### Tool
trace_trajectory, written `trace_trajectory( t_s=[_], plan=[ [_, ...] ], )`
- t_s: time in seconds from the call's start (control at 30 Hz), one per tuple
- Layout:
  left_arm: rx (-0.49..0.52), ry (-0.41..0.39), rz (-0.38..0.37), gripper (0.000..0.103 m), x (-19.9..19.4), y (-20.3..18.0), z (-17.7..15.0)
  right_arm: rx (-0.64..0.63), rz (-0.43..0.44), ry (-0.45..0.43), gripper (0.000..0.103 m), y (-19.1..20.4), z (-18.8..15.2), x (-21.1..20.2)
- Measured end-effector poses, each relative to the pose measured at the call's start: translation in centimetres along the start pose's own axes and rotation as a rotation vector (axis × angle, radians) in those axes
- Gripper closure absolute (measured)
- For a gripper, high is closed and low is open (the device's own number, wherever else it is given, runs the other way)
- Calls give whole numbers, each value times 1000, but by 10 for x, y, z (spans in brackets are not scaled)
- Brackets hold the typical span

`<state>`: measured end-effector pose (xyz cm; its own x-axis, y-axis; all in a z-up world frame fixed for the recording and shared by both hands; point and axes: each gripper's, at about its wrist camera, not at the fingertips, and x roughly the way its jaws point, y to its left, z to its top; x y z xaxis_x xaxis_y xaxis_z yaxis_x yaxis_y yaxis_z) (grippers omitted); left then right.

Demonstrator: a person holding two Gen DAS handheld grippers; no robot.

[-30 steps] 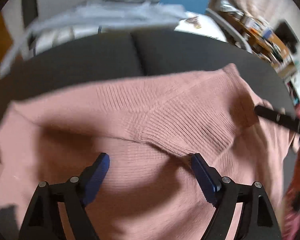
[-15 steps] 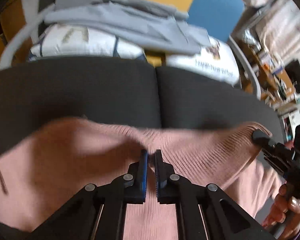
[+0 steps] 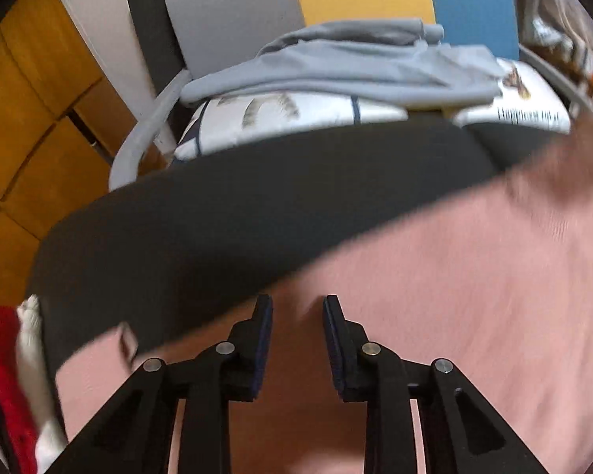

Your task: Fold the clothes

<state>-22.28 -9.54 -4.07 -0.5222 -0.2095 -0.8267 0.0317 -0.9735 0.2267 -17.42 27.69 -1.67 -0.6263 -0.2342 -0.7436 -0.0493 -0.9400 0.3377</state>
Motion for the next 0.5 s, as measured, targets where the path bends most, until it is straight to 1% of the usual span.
trace_trajectory(
  t_s=[0.03,0.07,0.1,0.13,0.17,0.23,0.27,0.37,0.43,0.5],
  plan=[
    [13,-7,16,73,-2,5,-15,-40,-51,-14,75,-5,-15,-18],
    [30,-26,33,65,-5,6,-25,-55,-90,-11,75,-11,-31,-32],
    [47,-45,51,60,-9,7,-35,-71,-129,-7,74,-18,-47,-46],
    [64,-64,69,52,-12,9,-45,-76,-179,17,74,-23,-61,-52],
    [81,-82,87,49,-15,10,-55,-81,-230,40,74,-29,-75,-58],
    [115,-118,124,49,-21,11,-73,-76,-286,80,74,-39,-99,-62],
    [134,-125,146,49,-22,9,-75,-77,-301,94,74,-43,-109,-60],
    [193,-145,214,49,-22,1,-82,-114,-295,44,72,-50,-123,-55],
    [232,-159,259,49,-23,-4,-86,-135,-305,37,72,-54,-114,-46],
    [271,-173,304,51,-23,-9,-90,-138,-308,44,72,-58,-98,-35]
  ],
)
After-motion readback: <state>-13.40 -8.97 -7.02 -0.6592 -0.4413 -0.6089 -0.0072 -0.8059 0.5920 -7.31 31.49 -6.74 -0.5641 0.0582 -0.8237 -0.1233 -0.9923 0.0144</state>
